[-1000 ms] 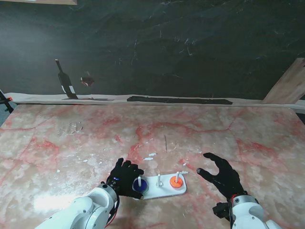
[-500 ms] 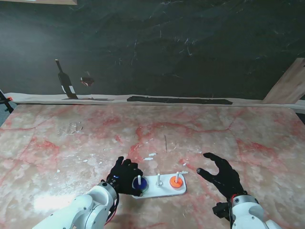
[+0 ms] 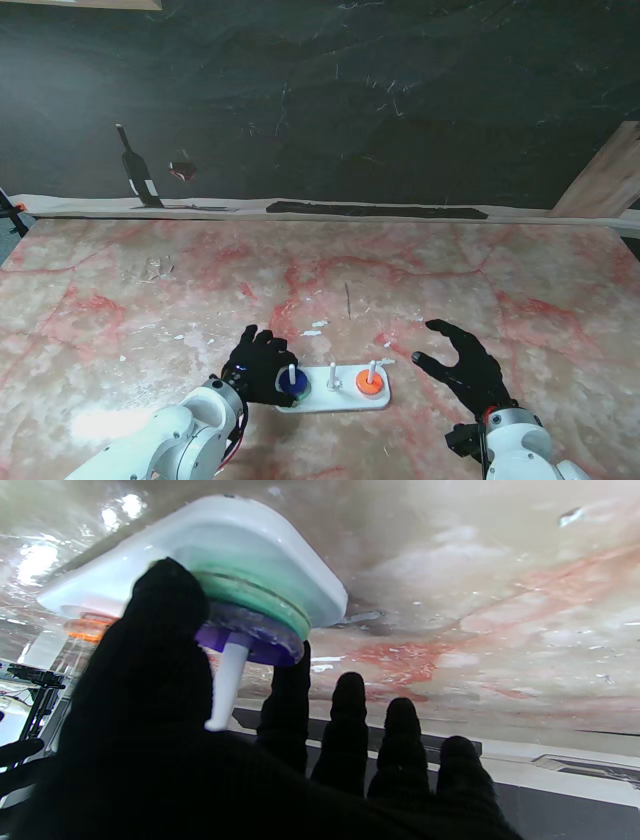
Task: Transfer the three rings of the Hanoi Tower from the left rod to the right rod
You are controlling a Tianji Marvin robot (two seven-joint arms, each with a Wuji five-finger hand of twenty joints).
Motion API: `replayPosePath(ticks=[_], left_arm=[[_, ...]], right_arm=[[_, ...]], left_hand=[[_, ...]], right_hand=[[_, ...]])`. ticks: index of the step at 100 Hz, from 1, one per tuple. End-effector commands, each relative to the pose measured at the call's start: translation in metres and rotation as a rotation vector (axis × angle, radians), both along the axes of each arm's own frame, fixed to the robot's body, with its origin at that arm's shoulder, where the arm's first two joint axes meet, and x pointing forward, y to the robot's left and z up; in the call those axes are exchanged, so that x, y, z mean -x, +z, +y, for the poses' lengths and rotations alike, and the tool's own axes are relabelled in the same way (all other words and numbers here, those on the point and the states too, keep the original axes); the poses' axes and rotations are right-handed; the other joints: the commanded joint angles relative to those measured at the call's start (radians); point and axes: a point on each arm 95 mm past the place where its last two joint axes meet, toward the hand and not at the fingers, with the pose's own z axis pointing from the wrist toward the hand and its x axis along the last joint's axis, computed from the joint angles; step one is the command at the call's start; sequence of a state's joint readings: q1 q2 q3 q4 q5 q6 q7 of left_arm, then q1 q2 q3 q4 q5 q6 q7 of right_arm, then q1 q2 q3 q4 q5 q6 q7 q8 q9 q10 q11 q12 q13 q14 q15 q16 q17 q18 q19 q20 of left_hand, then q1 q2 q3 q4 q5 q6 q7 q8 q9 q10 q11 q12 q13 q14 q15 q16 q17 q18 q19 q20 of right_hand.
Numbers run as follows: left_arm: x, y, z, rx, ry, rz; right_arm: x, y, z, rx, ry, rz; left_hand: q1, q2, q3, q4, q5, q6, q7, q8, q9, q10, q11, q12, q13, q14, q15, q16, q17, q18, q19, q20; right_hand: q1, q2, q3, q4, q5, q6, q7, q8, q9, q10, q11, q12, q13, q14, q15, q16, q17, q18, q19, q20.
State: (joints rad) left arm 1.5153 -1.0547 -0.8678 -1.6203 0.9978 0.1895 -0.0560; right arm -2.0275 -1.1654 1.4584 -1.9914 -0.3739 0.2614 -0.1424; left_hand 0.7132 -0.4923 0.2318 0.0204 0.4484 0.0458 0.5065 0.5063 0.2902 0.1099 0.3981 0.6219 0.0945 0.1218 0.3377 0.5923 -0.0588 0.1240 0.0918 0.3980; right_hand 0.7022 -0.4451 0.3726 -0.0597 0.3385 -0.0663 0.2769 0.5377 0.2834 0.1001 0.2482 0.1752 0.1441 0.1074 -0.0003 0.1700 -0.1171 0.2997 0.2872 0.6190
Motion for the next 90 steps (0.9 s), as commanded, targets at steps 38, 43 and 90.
replayPosePath(ticks=[38, 43, 90], left_arm=[[0.0026, 0.0002, -0.0039, 0.011, -0.006, -0.002], [0.0026, 0.0005, -0.0040, 0.012, -0.005, -0.004], [0.0029, 0.0087, -0.0055, 0.021, -0.010, -0.035]], right_arm=[[0.0018, -0.0009, 0.0030, -0.008, 0.005, 0.004], [0.0017, -0.0008, 0.0031, -0.009, 0.006, 0.004], [0.0016, -0.0008, 0.0034, -0.013, 0.009, 0.001]], left_hand=[[0.001, 0.010, 0.067, 0.011, 0.103, 0.007, 0.078, 0.034, 0.026, -0.012, 0.012, 0.007, -0.006, 0.004, 0.029, -0.002, -0.006, -0.007, -0.004, 0.023], [0.005, 0.006, 0.076, 0.012, 0.118, 0.011, 0.088, 0.038, 0.028, -0.010, 0.014, 0.008, -0.006, 0.005, 0.031, -0.002, -0.006, -0.008, -0.003, 0.024], [-0.002, -0.010, 0.161, -0.003, 0.173, 0.012, 0.227, 0.112, 0.045, -0.010, 0.029, 0.009, -0.004, 0.001, 0.049, -0.006, -0.006, -0.016, 0.001, 0.036]], right_hand=[[-0.019, -0.008, 0.003, 0.014, -0.030, 0.002, -0.014, 0.008, -0.024, -0.002, 0.015, 0.001, 0.009, -0.002, -0.005, 0.010, -0.011, -0.009, -0.012, 0.014], [-0.019, -0.008, 0.003, 0.014, -0.030, 0.002, -0.014, 0.008, -0.024, -0.003, 0.015, 0.001, 0.009, -0.001, -0.005, 0.010, -0.011, -0.009, -0.012, 0.015], [-0.018, -0.011, 0.003, 0.014, -0.031, 0.002, -0.015, 0.008, -0.027, -0.001, 0.014, 0.000, 0.008, -0.001, -0.006, 0.009, -0.011, -0.008, -0.012, 0.016]])
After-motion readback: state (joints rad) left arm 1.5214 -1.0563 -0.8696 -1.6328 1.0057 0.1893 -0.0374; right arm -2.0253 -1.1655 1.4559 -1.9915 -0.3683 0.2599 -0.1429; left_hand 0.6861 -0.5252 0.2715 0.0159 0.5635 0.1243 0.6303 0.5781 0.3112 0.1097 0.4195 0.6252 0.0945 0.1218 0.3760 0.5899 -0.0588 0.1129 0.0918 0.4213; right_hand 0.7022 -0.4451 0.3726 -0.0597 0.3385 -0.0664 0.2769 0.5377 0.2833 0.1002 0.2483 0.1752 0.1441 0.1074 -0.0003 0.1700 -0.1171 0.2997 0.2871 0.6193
